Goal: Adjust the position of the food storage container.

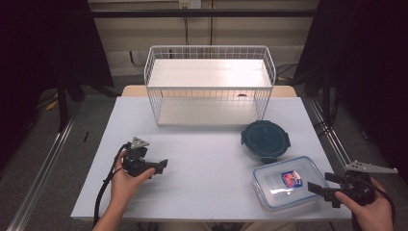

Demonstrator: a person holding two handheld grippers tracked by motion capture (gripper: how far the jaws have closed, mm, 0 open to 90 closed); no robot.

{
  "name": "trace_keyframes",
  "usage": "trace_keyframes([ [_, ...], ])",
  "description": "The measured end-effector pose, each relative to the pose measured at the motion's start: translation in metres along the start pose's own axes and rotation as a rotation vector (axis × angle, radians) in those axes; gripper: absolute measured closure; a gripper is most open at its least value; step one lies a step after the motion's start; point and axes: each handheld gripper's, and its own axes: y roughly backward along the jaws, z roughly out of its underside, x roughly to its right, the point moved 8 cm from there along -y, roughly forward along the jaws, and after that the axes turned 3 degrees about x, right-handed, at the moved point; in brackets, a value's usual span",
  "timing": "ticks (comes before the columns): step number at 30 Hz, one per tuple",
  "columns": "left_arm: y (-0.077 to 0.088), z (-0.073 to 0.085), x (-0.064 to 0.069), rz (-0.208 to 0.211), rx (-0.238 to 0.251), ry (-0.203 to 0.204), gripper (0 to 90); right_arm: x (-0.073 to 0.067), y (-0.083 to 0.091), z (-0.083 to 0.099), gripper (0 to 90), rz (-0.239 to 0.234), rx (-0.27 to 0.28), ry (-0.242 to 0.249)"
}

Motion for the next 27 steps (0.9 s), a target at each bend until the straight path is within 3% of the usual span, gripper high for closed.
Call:
trace_keyframes([
  [5, 0.000, 0.000, 0.001, 0.005, 0.004, 0.002, 4.3, 0.000, -0.003, 0.005, 9.3, 0.005, -0.029, -0.019],
  [8, 0.000, -0.001, 0.002, 0.002, 0.005, -0.001, 4.4, -0.003, -0.004, 0.008, 11.3, -0.013, -0.041, -0.066],
  [23, -0.001, -0.002, 0.005, 0.006, 0.003, -0.013, 4.5, -0.015, -0.009, 0.009, 9.8, 0.004, -0.053, -0.079],
  [27, -0.001, -0.002, 0.005, 0.008, -0.004, -0.023, 4.5, -0.022, -0.012, 0.009, 9.4, -0.009, -0.065, -0.056],
])
